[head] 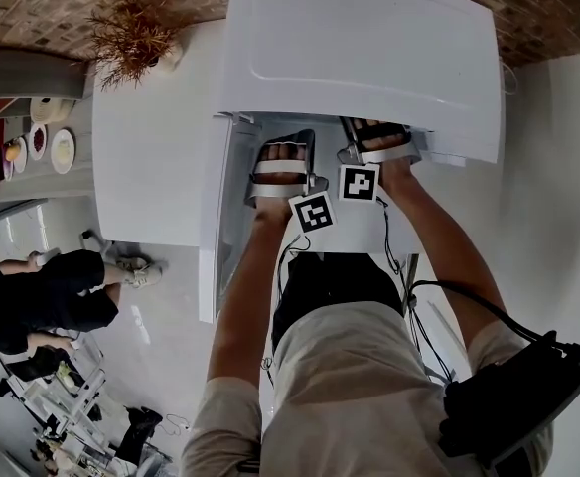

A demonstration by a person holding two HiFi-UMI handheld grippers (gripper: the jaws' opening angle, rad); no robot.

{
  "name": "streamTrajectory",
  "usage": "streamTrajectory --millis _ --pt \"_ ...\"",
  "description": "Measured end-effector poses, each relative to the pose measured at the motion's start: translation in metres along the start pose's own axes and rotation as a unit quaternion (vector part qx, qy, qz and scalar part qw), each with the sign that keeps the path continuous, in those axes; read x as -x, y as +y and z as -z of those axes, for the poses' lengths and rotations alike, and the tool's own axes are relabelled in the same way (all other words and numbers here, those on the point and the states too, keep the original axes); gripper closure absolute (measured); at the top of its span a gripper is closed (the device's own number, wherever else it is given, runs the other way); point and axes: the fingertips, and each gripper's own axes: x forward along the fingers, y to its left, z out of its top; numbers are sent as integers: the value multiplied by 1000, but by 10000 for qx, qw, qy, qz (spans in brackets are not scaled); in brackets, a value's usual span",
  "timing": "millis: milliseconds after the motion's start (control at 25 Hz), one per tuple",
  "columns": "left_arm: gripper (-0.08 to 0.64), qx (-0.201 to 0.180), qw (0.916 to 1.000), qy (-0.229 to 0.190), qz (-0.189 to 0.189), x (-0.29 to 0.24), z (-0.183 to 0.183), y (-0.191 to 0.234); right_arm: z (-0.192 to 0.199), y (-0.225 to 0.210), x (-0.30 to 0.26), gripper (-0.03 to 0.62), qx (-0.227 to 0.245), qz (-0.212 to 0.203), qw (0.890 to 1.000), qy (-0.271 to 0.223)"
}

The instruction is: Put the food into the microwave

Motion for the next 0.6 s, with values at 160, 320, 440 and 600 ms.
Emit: streamTrajectory --millis 160,320,440,600 --pt "554 -7 10000 -20 51 -5 -2 -1 2 1 -8 571 -33 -31 10000 36" --pt "554 -49 9999 -32 85 -9 -2 -2 4 2 -14 571 -43 -52 10000 67" --pt "554 -58 9999 -25 138 -12 -2 -5 4 6 -16 572 10 -105 9999 89" --pt "554 -61 9998 -38 172 -13 -2 -7 4 8 -18 574 66 -131 9998 137"
